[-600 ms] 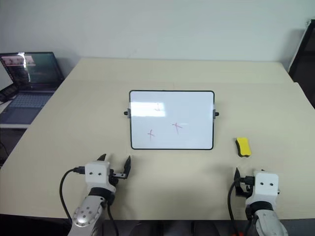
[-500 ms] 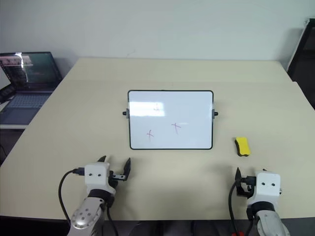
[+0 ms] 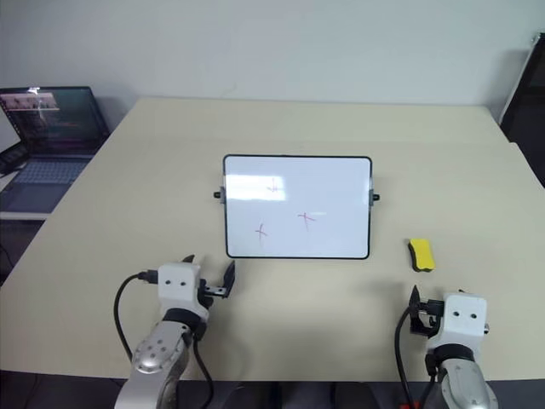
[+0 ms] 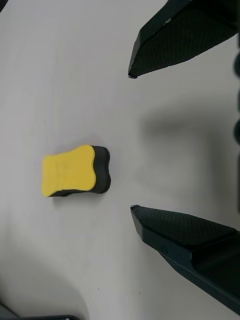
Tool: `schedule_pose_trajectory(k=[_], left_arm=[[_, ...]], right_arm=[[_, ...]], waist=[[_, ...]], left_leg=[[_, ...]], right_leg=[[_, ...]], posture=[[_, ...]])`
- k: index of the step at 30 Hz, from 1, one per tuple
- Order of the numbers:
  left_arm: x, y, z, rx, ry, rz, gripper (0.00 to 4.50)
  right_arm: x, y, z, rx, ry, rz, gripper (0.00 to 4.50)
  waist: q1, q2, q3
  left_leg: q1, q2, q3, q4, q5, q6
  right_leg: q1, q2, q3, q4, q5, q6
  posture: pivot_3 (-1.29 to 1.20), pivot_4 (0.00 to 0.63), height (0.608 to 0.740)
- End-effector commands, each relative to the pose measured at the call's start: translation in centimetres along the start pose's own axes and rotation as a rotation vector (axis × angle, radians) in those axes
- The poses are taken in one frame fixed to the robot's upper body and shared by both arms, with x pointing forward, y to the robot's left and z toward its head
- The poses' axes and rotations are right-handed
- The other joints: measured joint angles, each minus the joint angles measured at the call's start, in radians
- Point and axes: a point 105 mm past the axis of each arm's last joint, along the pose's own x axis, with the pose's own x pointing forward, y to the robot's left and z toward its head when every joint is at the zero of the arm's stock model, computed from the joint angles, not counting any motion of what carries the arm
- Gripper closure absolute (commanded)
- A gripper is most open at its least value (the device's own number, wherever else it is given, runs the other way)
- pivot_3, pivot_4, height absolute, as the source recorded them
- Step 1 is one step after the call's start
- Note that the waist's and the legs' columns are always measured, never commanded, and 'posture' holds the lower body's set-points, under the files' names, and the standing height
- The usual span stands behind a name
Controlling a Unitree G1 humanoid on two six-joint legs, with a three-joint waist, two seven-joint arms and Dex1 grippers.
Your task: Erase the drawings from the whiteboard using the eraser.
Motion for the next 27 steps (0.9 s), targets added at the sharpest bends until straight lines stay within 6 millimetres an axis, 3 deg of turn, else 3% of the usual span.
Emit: schedule_pose_trajectory(k=[1,13,19,22,27], left_arm=[[0.3,-0.3,0.5,0.003,-0.035,-0.005,0.00],[-0.5,0.7,0.9,0.018,-0.025,0.000,0.00],[-0.1,1.5,4.2,0.076,-0.122,-0.087,0.00],[0.4,-0.2,7.4,0.074,-0.220,-0.257,0.00],[1.2,-4.8,10.9,-0.040,-0.263,-0.618,0.00]], right_arm=[[-0.1,-0.5,0.4,0.006,-0.017,-0.012,0.03],[-0.8,-0.3,0.3,0.013,0.006,-0.010,0.03],[-0.8,-0.7,0.8,-0.028,0.018,0.038,0.03],[-0.5,-1.0,1.6,-0.032,0.016,0.051,0.03],[0.6,-1.8,3.5,-0.048,0.005,0.064,0.03]], waist=[[0.000,0.000,0.000],[-0.001,0.000,0.000],[-0.001,0.000,0.000],[0.002,0.000,0.000],[-0.001,0.000,-0.001]], left_leg=[[0.000,0.000,0.000,0.000,0.000,0.000],[0.000,0.000,0.000,0.000,0.000,0.000],[0.000,0.000,0.000,0.000,0.000,0.000],[0.000,0.000,-0.001,0.001,0.000,0.000],[0.002,0.000,-0.001,0.003,0.001,-0.001]], right_leg=[[0.000,0.000,0.000,0.000,0.000,0.000],[0.000,0.000,0.000,0.001,0.000,0.000],[0.000,0.000,0.000,0.001,0.000,0.000],[0.001,0.000,-0.001,0.002,0.000,0.000],[0.003,0.000,-0.001,0.002,0.000,0.000]], posture=[[0.00,0.150,0.740],[0.00,0.150,0.740],[0.00,0.150,0.740],[0.00,0.150,0.740],[0.00,0.150,0.740]])
